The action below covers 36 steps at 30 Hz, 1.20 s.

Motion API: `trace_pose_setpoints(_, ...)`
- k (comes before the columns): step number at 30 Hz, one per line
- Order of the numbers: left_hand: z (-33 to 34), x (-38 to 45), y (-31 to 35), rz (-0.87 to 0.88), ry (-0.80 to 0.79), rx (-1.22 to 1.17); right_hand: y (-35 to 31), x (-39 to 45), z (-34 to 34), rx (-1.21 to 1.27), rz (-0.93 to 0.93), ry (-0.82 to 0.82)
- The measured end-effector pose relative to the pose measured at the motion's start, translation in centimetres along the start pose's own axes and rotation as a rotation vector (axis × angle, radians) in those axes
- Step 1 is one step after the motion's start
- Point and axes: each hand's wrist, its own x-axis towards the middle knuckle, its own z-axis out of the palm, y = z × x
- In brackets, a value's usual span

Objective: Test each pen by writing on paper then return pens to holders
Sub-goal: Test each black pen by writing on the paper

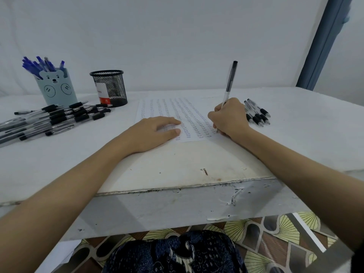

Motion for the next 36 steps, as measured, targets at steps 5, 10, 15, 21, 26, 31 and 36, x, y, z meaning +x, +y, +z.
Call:
trace_pose_setpoints(5, -0.1, 0.1, -0.1, -0.004, -0.003, 0.003, -0.1, 0.0, 0.1, -0.005, 0.017, 0.022)
trace_pose_setpoints(10, 0.0, 0.0, 0.1, -0.003, 0.000, -0.001, -0.6, 0.1, -1.2, 0.347, 0.196, -0.024)
trace_pose_setpoints(15, -0.1, -0.1, 0.2, 0.001, -0.001, -0.002, -1.0, 0.1, -1.6, 0.444, 0.249, -0.120)
trace_pose_setpoints(21, 0.0, -0.1, 0.2, -0.003, 0.005, -0.002, -1.3, 0.2, -1.9, 0.646, 0.297, -0.125)
trace_pose_setpoints(26, 0.0, -0.1, 0.3, -0.001, -0.001, 0.002, -1.1, 0.5, -2.1, 0.713, 0.320, -0.115)
trace_pose_setpoints(31, 0.0, -0.1, 0.2, -0.004, 0.001, 0.003, -0.7, 0.8, -2.2, 0.664, 0.260, -0.076)
trace_pose_setpoints(36, 0.0, -0.1, 0.1, -0.001, 0.004, 0.000, 0.4, 2.1, -2.7, 0.230, 0.098, 0.014)
